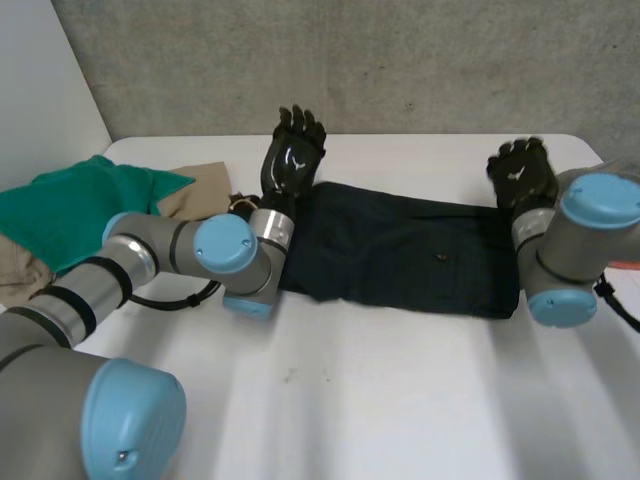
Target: Fold the laundry.
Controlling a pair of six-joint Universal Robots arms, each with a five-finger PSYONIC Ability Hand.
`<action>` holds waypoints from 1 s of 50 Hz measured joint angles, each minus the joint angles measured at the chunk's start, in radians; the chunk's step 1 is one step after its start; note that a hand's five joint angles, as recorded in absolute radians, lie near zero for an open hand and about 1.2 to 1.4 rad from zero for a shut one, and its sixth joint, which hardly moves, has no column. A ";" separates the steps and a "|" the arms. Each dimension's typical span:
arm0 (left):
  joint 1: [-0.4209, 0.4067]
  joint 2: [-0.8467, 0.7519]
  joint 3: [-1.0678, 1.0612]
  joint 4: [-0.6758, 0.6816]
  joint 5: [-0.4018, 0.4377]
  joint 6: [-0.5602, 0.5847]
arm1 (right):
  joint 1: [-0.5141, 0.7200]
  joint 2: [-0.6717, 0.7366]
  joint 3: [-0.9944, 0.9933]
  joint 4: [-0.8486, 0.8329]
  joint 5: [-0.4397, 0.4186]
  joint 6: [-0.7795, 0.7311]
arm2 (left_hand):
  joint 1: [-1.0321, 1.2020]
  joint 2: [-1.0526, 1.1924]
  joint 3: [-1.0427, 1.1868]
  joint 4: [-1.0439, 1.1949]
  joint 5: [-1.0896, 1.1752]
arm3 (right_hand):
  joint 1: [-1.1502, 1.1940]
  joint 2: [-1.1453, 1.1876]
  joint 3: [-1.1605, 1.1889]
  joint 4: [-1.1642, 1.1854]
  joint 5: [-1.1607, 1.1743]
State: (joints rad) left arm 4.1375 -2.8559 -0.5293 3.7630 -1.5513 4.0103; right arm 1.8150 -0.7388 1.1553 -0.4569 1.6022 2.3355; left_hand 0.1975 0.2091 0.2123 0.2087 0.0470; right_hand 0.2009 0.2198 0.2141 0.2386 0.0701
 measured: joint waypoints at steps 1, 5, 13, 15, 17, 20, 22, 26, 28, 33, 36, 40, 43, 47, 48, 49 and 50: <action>-0.001 0.030 -0.031 0.018 -0.002 -0.008 | 0.000 -0.034 0.002 0.002 0.017 0.017 | 0.000 -0.004 -0.002 -0.004 0.000 | 0.000 0.000 0.000 0.000 0.000; -0.007 0.146 -0.154 0.062 -0.009 -0.044 | -0.002 -0.141 0.027 0.022 0.045 0.081 | 0.000 -0.005 -0.002 -0.004 0.000 | 0.000 0.000 0.000 0.000 0.000; -0.026 0.412 -0.467 0.080 -0.038 -0.159 | -0.009 -0.366 0.128 0.266 0.000 0.205 | 0.000 -0.005 -0.002 -0.004 0.000 | 0.000 0.000 0.000 0.000 0.000; -0.033 0.489 -0.568 0.074 -0.049 -0.202 | -0.011 -0.408 0.159 0.367 -0.016 0.244 | 0.000 -0.005 -0.002 -0.004 0.000 | 0.000 0.000 0.000 0.000 0.000; -0.037 0.541 -0.638 0.067 -0.057 -0.233 | -0.012 -0.430 0.183 0.440 -0.026 0.280 | 0.000 -0.005 -0.002 -0.004 0.000 | 0.000 0.000 0.000 0.000 0.000; -0.042 0.634 -0.770 0.046 -0.069 -0.289 | -0.014 -0.453 0.244 0.561 -0.045 0.368 | 0.000 -0.005 -0.002 -0.004 0.000 | 0.000 0.000 0.000 0.000 0.000; -0.044 0.678 -0.836 0.032 -0.074 -0.316 | -0.015 -0.457 0.283 0.596 -0.057 0.412 | 0.000 -0.005 -0.002 -0.004 0.000 | 0.000 0.000 0.000 0.000 0.000; -0.043 0.726 -0.919 0.016 -0.076 -0.346 | -0.016 -0.455 0.354 0.592 -0.088 0.461 | 0.000 -0.005 -0.002 -0.004 0.000 | 0.000 0.000 0.000 0.000 0.000; -0.041 0.747 -0.966 0.009 -0.077 -0.362 | -0.015 -0.451 0.402 0.546 -0.115 0.482 | 0.000 -0.005 -0.002 -0.004 0.000 | 0.000 0.000 0.000 0.000 0.000; -0.039 0.764 -1.025 0.005 -0.077 -0.378 | -0.008 -0.412 0.459 0.407 -0.142 0.491 | 0.000 -0.005 -0.002 -0.004 0.000 | 0.000 0.000 0.000 0.000 0.000; -0.039 0.764 -1.041 0.006 -0.077 -0.380 | -0.002 -0.359 0.461 0.326 -0.134 0.484 | 0.000 -0.005 -0.002 -0.004 0.000 | 0.000 0.000 0.002 0.000 0.000; -0.038 0.761 -1.050 0.007 -0.077 -0.381 | 0.001 -0.295 0.441 0.258 -0.099 0.462 | 0.000 -0.005 -0.002 -0.004 0.000 | 0.037 0.064 0.069 0.036 0.045; -0.038 0.759 -1.054 0.007 -0.078 -0.382 | 0.002 -0.248 0.416 0.223 -0.063 0.431 | 0.000 -0.005 -0.002 -0.004 0.000 | 0.260 0.306 0.311 0.284 0.268; -0.038 0.758 -1.056 0.007 -0.078 -0.382 | -0.001 -0.203 0.385 0.201 -0.021 0.384 | 0.000 -0.005 -0.002 -0.004 0.000 | 0.578 0.774 0.767 0.728 0.660; -0.038 0.758 -1.056 0.007 -0.078 -0.382 | -0.003 -0.196 0.379 0.198 -0.011 0.371 | 0.000 -0.005 -0.002 -0.004 0.000 | 0.633 0.877 0.870 0.838 0.770; -0.038 0.758 -1.057 0.007 -0.078 -0.382 | -0.004 -0.194 0.378 0.198 -0.007 0.366 | 0.000 -0.005 -0.002 -0.004 0.000 | 0.650 0.916 0.909 0.889 0.821; -0.039 0.758 -1.057 0.007 -0.078 -0.382 | -0.007 -0.195 0.381 0.196 0.000 0.353 | 0.000 -0.005 -0.002 -0.004 0.000 | 0.667 0.954 0.949 0.934 0.862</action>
State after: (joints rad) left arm 4.0990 -2.0978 -1.5863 3.7698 -1.6297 3.6279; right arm 1.8076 -0.9342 1.5364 -0.2611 1.6021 2.6884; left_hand 0.1975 0.2042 0.2100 0.2050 0.0470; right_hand 0.8679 1.1739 1.1636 1.1721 0.9321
